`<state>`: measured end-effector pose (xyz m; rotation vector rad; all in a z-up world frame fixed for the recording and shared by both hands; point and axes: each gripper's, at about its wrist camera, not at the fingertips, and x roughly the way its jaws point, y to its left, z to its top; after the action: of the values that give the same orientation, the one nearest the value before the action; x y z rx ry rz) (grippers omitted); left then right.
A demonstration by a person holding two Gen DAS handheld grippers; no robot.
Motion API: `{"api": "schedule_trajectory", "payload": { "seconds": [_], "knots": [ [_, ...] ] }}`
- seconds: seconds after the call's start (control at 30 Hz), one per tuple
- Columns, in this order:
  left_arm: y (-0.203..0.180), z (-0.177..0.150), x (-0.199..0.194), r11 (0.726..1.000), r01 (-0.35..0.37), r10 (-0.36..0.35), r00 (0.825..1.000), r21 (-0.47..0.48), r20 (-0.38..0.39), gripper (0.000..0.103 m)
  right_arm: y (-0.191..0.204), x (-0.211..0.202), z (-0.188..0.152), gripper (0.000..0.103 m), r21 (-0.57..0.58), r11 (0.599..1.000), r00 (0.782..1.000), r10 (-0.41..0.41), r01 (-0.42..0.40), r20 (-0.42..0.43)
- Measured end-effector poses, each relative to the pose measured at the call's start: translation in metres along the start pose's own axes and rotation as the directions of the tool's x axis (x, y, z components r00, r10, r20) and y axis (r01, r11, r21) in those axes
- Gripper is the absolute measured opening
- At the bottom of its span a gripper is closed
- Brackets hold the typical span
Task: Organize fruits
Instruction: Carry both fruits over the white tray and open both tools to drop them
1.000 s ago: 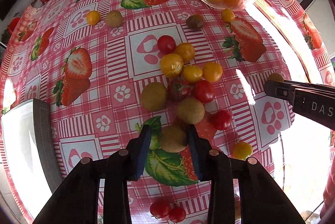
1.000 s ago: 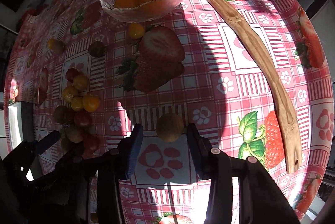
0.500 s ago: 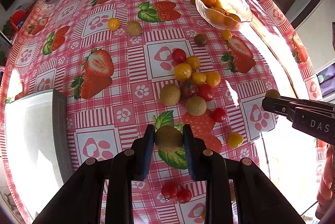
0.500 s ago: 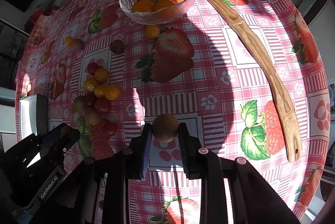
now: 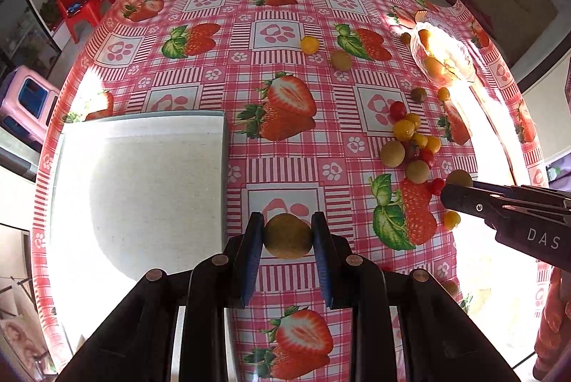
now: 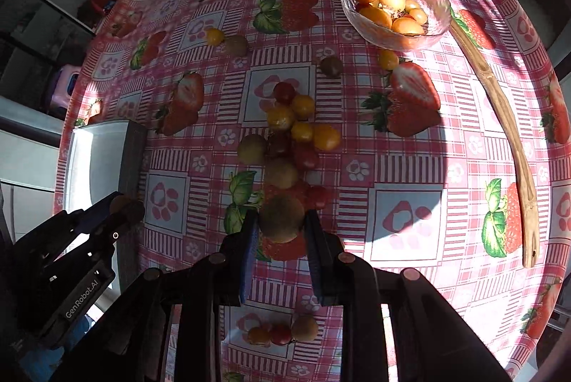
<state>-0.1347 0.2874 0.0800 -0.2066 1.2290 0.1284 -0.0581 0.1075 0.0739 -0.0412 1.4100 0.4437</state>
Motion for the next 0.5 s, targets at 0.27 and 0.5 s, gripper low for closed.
{"api": "schedule_trajectory", "payload": {
  "seconds": [0.27,0.5],
  "knots": [
    [0.080,-0.013,-0.004,0.993,-0.068,0.068,0.998,-0.096,-0.005,0.029,0.090,0.020,0.014,0.028,-0.106,0.992,0.997,0.069,-0.071,-0.024],
    [0.134,-0.022,0.014,0.981,-0.135,0.131,0.991,-0.138,-0.041,0.029,0.164,0.051,0.029,0.028,-0.184,0.975,0.991,0.117,-0.128,-0.070]
  ]
}}
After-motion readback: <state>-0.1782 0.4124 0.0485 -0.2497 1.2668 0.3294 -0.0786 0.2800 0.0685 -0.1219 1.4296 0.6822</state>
